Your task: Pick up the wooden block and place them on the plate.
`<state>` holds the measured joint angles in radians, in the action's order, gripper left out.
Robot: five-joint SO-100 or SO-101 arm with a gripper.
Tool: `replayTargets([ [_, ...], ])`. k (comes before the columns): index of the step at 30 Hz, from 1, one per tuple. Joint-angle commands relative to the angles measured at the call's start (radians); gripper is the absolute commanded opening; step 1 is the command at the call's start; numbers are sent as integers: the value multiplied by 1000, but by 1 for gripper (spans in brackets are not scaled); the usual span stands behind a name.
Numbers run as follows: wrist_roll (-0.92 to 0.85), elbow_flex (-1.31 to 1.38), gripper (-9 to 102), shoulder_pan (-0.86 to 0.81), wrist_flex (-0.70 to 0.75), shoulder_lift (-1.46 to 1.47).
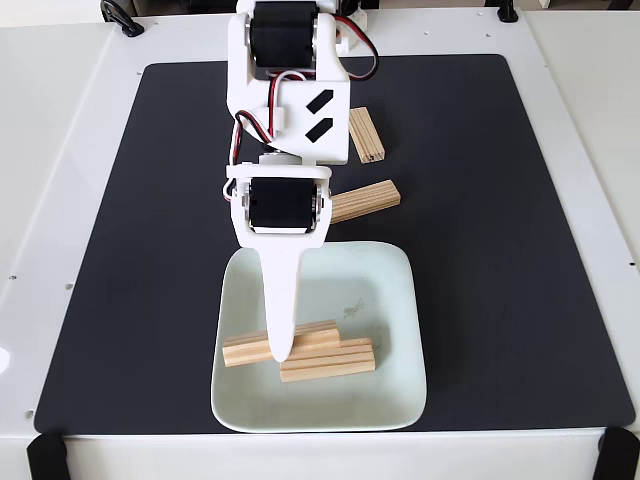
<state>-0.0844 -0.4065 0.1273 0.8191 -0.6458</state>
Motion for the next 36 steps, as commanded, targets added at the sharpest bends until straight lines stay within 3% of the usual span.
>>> replayTargets([
  [1, 5, 38, -1, 9, 2, -14],
  [36, 5, -5, -1, 29, 5, 25],
])
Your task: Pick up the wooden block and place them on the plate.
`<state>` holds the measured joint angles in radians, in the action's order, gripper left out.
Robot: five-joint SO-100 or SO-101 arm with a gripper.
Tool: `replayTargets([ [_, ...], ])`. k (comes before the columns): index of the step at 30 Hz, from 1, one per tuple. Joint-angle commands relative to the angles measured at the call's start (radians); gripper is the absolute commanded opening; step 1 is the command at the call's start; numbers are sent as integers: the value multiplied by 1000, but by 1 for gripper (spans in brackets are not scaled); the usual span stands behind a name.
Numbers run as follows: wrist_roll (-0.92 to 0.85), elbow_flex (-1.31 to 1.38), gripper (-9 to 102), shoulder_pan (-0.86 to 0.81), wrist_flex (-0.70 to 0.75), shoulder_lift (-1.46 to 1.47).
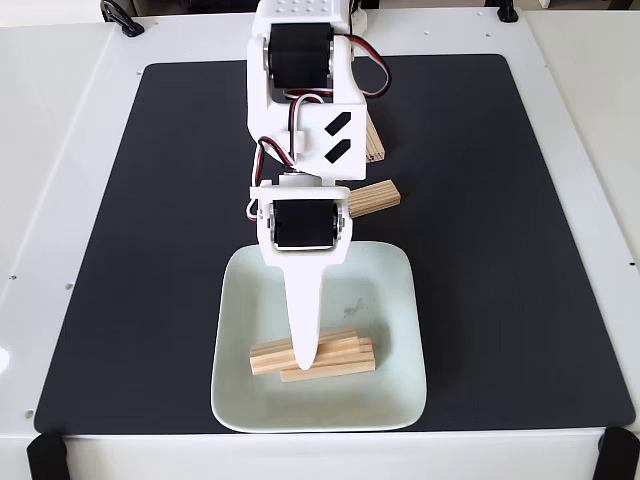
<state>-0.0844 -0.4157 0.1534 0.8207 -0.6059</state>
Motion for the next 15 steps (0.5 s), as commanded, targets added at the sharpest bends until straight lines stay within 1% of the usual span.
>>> replayTargets([
  [1, 5, 5, -1, 3, 3, -15],
  [15, 3, -15, -1, 3, 5, -15],
])
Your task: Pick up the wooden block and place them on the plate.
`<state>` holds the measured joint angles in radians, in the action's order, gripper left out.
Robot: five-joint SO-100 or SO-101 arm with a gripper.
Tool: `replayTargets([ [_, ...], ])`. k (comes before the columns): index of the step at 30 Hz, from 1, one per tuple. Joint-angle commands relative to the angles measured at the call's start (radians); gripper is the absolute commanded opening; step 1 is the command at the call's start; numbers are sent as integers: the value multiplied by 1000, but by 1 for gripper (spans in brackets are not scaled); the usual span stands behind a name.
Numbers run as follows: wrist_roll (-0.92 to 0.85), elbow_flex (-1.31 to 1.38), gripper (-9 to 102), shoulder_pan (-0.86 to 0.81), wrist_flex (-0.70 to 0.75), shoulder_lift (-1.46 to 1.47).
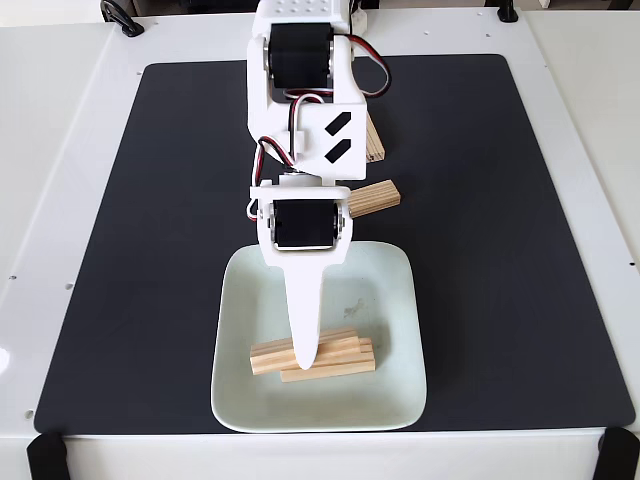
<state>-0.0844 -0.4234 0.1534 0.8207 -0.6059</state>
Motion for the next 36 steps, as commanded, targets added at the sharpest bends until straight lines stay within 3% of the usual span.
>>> replayTargets([
  [1, 2, -18, -1, 3, 5, -15],
  [36, 3, -32, 0, 20, 5, -35],
])
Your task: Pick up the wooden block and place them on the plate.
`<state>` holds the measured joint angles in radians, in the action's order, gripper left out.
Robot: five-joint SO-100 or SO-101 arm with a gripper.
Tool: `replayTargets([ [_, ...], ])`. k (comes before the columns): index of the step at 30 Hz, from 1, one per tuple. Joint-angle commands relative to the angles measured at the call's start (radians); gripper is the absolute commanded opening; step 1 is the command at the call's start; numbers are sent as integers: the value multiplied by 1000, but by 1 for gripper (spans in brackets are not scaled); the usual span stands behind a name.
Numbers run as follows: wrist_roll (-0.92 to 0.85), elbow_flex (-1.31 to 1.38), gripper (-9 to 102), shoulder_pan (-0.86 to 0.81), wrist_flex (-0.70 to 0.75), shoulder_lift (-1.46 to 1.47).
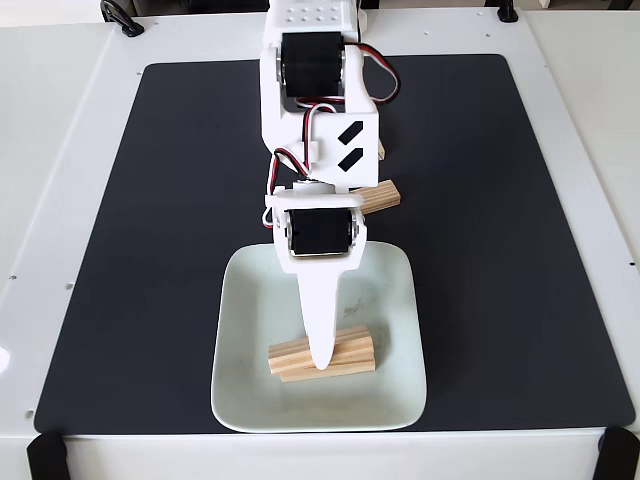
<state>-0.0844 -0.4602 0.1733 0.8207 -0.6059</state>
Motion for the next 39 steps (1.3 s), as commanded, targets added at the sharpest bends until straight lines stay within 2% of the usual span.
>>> replayTargets([
  [1, 3, 5, 0, 0, 5, -35],
  [4, 3, 3, 0, -2, 8, -60],
  [10, 3, 3, 1, 2, 109, -107],
  [16, -2, 3, 25, 0, 117, -114],
  [20, -5, 3, 34, -5, 115, -114],
  [29, -8, 3, 33, -5, 123, -118],
  [32, -3, 5, 23, -3, 123, -155],
  [37, 3, -84, -2, 15, 124, -318],
  [39, 3, -156, 0, 31, 124, -402],
])
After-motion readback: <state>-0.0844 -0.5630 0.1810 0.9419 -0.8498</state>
